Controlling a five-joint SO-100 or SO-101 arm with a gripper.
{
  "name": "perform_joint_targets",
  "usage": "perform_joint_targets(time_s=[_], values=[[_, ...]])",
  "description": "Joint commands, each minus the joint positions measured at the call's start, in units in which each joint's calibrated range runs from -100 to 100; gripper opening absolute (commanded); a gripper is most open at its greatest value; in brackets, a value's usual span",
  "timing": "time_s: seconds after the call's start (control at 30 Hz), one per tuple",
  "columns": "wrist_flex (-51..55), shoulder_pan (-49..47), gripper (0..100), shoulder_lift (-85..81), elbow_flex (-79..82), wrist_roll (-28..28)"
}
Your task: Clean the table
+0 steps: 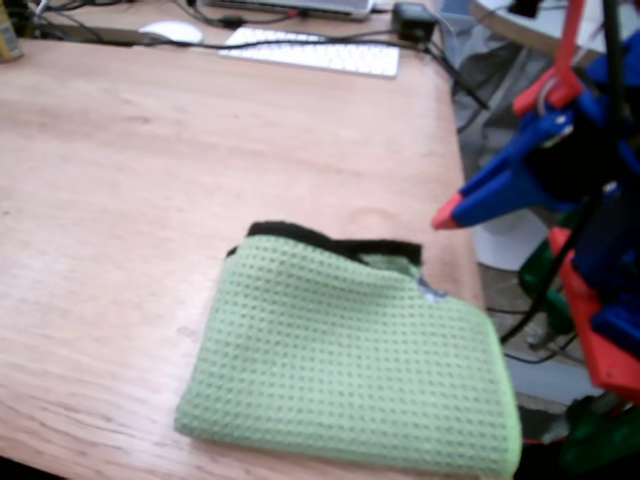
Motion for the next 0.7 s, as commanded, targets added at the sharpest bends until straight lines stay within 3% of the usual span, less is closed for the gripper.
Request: perform_joint_targets(time_s=[0.0, 0.67], values=[[-0.31, 0.08, 1, -0.28, -0.45, -0.05], [-0.48, 1.77, 1, -0.37, -0.45, 0.29]])
